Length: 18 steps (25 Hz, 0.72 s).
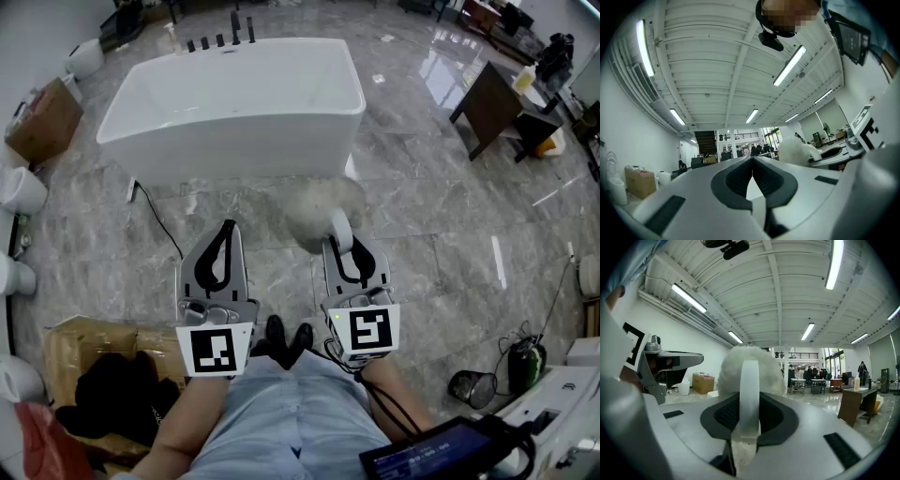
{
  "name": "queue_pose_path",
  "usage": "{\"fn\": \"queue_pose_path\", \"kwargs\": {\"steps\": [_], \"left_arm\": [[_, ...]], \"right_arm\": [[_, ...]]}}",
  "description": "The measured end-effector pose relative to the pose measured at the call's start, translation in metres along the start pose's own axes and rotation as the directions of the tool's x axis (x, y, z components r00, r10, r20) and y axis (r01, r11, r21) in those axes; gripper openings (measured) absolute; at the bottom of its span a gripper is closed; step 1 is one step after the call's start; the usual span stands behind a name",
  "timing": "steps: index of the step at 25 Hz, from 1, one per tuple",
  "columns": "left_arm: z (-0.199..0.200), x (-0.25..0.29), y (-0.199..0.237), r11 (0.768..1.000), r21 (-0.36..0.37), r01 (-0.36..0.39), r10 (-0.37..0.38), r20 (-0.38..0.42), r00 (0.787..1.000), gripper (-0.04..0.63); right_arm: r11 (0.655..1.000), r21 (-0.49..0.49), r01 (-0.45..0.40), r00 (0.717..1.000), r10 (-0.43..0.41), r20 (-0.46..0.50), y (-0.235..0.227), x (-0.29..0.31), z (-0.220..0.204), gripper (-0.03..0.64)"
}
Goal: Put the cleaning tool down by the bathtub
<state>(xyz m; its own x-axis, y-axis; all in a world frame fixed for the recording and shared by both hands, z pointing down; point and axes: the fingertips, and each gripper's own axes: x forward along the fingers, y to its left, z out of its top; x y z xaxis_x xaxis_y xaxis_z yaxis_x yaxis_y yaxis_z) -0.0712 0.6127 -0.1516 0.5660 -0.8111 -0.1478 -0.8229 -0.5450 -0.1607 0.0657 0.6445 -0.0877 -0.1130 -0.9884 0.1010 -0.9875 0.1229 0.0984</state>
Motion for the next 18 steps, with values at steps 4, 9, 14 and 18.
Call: {"fn": "queue_pose_path", "kwargs": {"steps": [4, 9, 14, 18], "left_arm": [[0.0, 0.005, -0.006, 1.0, 0.0, -0.001, 0.001, 0.005, 1.0, 0.017], [-0.003, 0.012, -0.011, 1.0, 0.0, -0.008, 0.008, -0.002, 1.0, 0.017], [-0.01, 0.019, -0.011, 1.0, -0.003, -0.023, 0.023, -0.011, 1.0, 0.017], [-0.02, 0.024, -0.001, 0.999, 0.007, -0.044, 0.044, -0.031, 0.999, 0.017]], "right_arm": [[1.0, -0.003, 0.001, 1.0, -0.001, -0.003, -0.008, 0.0, -0.002, 0.097], [1.0, 0.015, -0.006, 1.0, 0.006, 0.014, -0.018, -0.001, -0.002, 0.097], [1.0, 0.021, 0.014, 1.0, -0.014, 0.0, -0.036, 0.004, -0.012, 0.097], [0.999, 0.035, 0.012, 1.0, -0.011, -0.024, -0.042, 0.014, -0.023, 0.097]]}}
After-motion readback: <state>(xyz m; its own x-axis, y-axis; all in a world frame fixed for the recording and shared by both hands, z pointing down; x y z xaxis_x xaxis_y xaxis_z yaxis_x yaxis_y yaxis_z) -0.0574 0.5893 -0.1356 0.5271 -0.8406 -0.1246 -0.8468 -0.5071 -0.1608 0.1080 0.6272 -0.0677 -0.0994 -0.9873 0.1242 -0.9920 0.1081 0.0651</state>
